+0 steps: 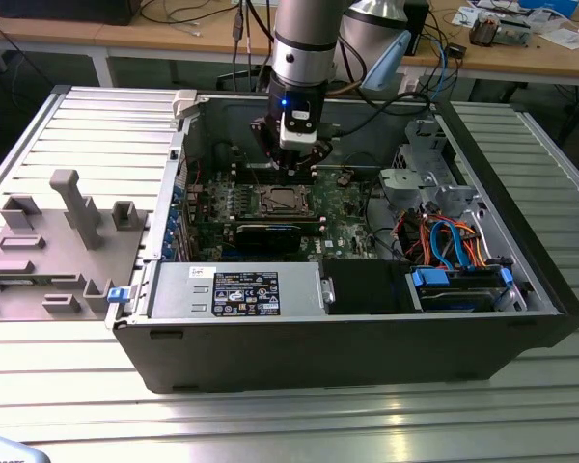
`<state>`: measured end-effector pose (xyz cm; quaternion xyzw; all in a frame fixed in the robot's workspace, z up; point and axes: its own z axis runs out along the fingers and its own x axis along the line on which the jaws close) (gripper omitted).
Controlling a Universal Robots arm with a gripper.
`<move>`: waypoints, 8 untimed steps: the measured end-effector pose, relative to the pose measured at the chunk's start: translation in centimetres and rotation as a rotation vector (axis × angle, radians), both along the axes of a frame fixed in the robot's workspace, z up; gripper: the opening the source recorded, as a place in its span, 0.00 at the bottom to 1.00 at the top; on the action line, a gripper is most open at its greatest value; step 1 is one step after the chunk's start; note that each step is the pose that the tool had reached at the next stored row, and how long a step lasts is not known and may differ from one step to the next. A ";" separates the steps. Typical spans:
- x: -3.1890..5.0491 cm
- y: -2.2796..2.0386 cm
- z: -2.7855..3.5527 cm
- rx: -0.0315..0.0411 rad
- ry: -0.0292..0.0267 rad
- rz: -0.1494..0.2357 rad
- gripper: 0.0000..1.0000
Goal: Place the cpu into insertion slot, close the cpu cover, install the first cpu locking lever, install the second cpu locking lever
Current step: 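Install the first cpu locking lever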
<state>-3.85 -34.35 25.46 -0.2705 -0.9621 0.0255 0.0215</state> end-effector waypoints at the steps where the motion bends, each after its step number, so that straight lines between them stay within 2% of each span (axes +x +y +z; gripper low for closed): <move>1: 0.00 0.00 0.00 0.0000 0.0000 0.001 0.11; 5: 0.00 0.00 0.00 0.0000 0.0000 0.005 0.11; 8: 0.00 0.00 0.00 0.0000 0.0000 0.026 0.11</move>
